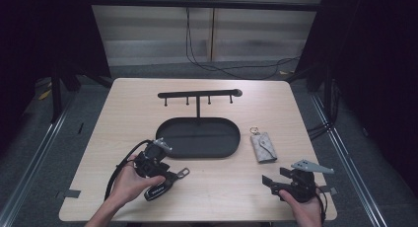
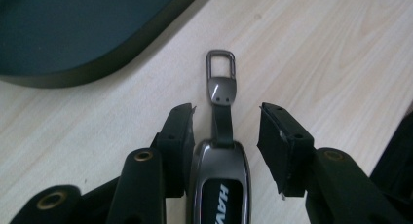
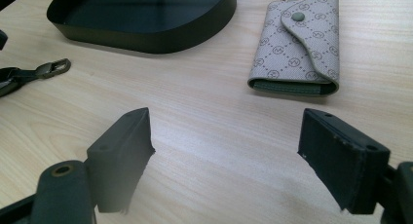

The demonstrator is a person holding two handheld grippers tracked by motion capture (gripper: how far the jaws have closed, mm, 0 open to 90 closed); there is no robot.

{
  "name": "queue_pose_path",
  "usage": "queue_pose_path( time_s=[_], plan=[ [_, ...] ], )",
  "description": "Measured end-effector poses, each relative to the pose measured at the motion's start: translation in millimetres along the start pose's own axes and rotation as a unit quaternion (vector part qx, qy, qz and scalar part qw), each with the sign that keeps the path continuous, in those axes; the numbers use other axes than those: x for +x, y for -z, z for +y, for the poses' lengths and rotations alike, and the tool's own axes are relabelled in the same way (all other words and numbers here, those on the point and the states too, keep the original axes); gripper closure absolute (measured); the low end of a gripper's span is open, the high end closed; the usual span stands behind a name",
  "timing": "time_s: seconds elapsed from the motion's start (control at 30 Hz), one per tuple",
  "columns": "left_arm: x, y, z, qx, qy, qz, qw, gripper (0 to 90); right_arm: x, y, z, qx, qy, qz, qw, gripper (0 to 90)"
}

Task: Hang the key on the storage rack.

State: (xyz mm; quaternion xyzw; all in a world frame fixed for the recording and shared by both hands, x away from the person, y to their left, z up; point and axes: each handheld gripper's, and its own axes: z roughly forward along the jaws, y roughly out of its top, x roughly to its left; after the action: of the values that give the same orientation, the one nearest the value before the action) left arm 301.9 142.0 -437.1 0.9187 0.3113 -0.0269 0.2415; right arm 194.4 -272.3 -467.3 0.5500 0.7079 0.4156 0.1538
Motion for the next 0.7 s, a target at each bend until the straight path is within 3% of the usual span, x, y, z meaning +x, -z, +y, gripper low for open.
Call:
queue_pose_path(
  time_s=[0.17, 0.27, 0.5, 0.6, 0.7],
  plan=[
    [-1.0, -4.9, 10.2, 0.013, -0.002, -0.003, 0.9999, 57.0, 0.4, -0.9, 0.0, 0.003, -0.002, 0.001, 1.0000, 20.0],
    [-4.7, -10.2, 16.6, 0.033, -0.015, 0.001, 0.9993, 56.3, -0.3, 0.0, -0.1, 0.002, -0.003, 0.000, 1.0000, 19.9],
    [-4.1, -21.3, 22.5, 0.065, -0.015, 0.007, 0.9977, 56.4, 0.6, -1.5, 0.1, 0.005, -0.001, 0.002, 1.0000, 19.9],
    [-2.9, -25.3, 27.6, 0.082, -0.019, 0.011, 0.9964, 59.5, 0.4, -1.2, -0.2, 0.004, -0.002, 0.002, 1.0000, 19.8],
    [-2.4, -26.9, 32.6, 0.085, -0.023, 0.008, 0.9961, 62.3, 0.2, -1.4, -0.1, 0.006, -0.002, 0.002, 1.0000, 19.8]
  ],
)
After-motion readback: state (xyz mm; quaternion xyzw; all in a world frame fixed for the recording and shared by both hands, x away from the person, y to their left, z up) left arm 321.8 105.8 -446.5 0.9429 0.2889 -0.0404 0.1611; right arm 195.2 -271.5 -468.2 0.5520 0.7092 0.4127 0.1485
